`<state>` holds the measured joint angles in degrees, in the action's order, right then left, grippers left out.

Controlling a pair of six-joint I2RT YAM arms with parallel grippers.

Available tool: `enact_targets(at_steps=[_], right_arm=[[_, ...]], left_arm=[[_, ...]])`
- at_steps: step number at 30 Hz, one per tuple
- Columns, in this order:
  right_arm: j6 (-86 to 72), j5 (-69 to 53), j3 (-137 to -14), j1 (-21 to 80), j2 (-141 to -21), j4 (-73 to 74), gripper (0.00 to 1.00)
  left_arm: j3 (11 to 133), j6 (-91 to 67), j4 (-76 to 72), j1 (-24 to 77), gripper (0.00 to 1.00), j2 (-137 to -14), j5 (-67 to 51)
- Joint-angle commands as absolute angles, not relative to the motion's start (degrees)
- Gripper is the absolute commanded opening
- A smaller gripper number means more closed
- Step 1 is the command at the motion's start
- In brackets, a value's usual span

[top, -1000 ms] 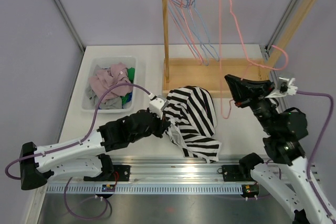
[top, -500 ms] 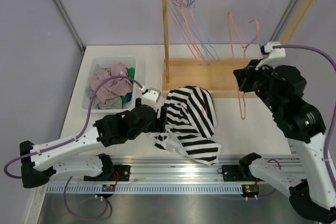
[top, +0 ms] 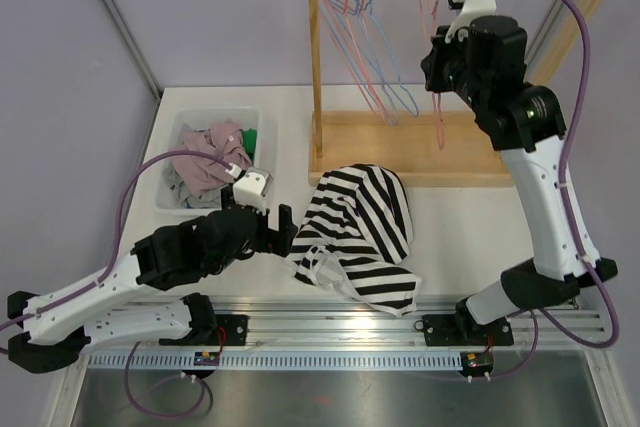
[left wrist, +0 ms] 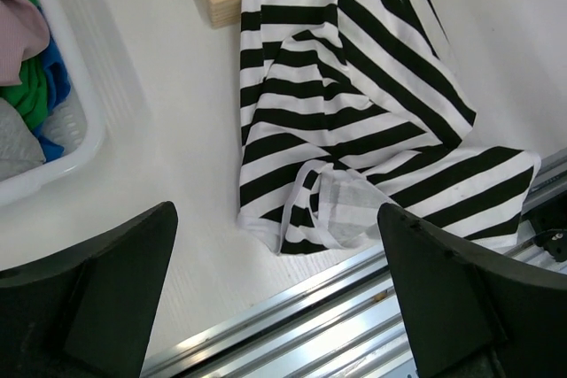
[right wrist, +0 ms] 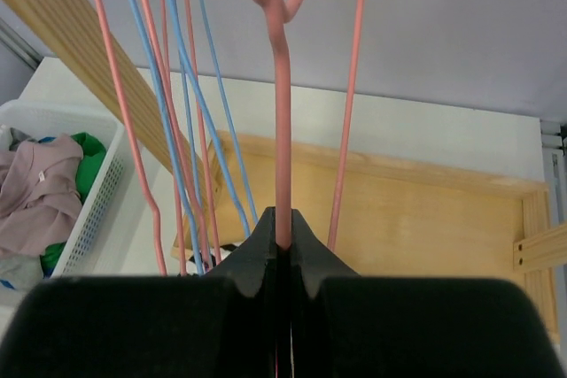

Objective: Remove the tank top from the hanger

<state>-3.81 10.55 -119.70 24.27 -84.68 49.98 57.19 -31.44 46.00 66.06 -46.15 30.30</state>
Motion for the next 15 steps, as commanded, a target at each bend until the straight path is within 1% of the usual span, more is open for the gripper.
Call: enact_targets(at_steps=[1,5,9,10,15], right_arm=[[-2.02,7.3,-128.39,22.51,-91.04,50.54,0.0],[-1.84,2.74,-139.18,20.48,-98.68,51.15,0.0],[-2.81,-2.17,-149.31,20.13,-107.73,58.42,0.0],[-3.33,-2.72,-150.02,20.04,-108.36,58.88,0.0],[-4.66,-5.01,-143.79,20.48,-106.96,55.55,0.0]], left_arm=[[58.89,-31.47,47.72,66.18,0.99,-44.74,32.26],[58.54,-31.11,48.08,66.18,0.99,-44.21,32.52],[58.18,-31.11,48.25,66.18,0.99,-44.3,32.87],[58.1,-31.2,48.25,66.18,0.99,-44.38,32.96],[58.36,-29.88,46.07,66.18,0.99,-46.84,33.05]])
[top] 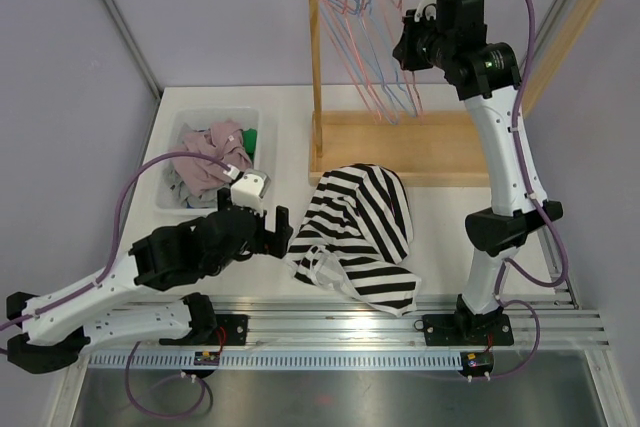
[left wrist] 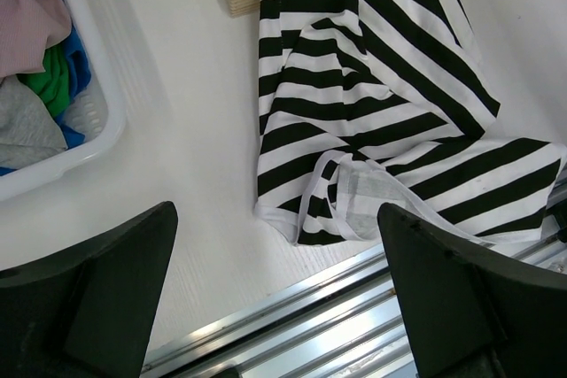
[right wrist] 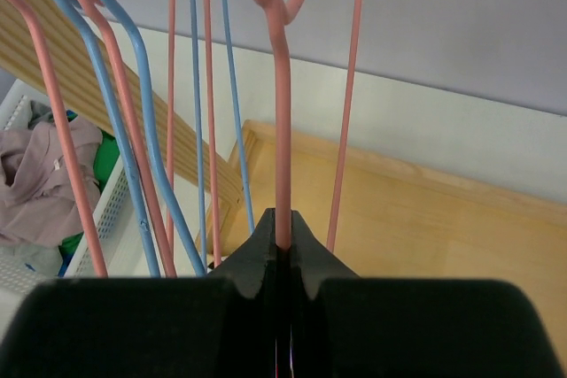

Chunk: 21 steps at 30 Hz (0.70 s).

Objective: Remove the tank top from the hanger

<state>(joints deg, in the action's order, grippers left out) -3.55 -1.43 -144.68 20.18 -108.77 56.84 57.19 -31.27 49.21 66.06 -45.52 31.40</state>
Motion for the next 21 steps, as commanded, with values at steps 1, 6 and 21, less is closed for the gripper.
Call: enact_targets(at_steps=[1,6,21], right_arm=[[-4.75,-5.18,-143.79,20.48,-107.31,55.72,0.0],[-4.48,-5.19,-143.88,20.48,-107.32,57.39,0.04],[-2.55,12.39,-124.12,20.13,-79.21,55.72,1.0]], left_arm=[[58.36,-29.71,45.45,66.18,0.99,-47.63,33.05],[57.83,-28.39,36.94,66.18,0.99,-54.73,31.04],[63.89,-29.7,18.02,66.18,0.99,-89.63,21.54]])
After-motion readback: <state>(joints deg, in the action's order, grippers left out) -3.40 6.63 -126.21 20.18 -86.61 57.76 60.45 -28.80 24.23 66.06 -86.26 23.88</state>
